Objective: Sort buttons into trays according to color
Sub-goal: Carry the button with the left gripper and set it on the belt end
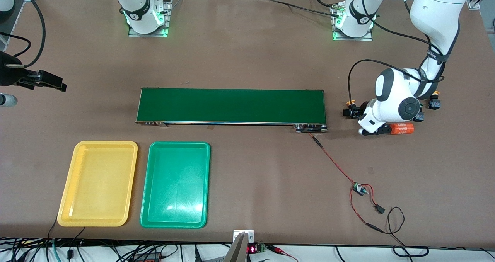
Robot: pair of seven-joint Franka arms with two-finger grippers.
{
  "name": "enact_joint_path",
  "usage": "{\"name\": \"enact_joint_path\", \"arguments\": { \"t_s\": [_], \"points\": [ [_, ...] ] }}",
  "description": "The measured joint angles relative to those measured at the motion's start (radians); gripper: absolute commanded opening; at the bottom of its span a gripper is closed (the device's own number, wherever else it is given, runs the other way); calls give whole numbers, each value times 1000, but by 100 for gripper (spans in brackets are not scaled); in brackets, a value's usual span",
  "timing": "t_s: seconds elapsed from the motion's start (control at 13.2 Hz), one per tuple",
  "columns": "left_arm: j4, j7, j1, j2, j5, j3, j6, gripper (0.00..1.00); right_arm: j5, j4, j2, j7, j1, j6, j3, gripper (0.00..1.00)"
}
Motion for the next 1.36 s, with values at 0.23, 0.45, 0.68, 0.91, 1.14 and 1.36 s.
{"name": "enact_joint_path", "arguments": {
  "t_s": [0.23,0.45,0.68,0.91,1.14,1.36],
  "points": [
    [1,0,0,0,0,-2,-1,5,0,0,0,0,0,0,0,100],
    [8,0,0,-1,0,-4,-12,0,0,0,2,0,0,0,0,100],
    [110,0,-2,-5,0,-12,-189,0,0,0,3,0,0,0,0,100],
    [296,2,-13,-17,3,-36,-418,0,0,0,4,0,0,0,0,100],
    [361,1,-30,-28,10,-101,-454,0,0,0,4,0,0,0,0,100],
    [361,1,-41,-27,31,-163,-419,0,0,0,4,0,0,0,0,100]
  ]
}}
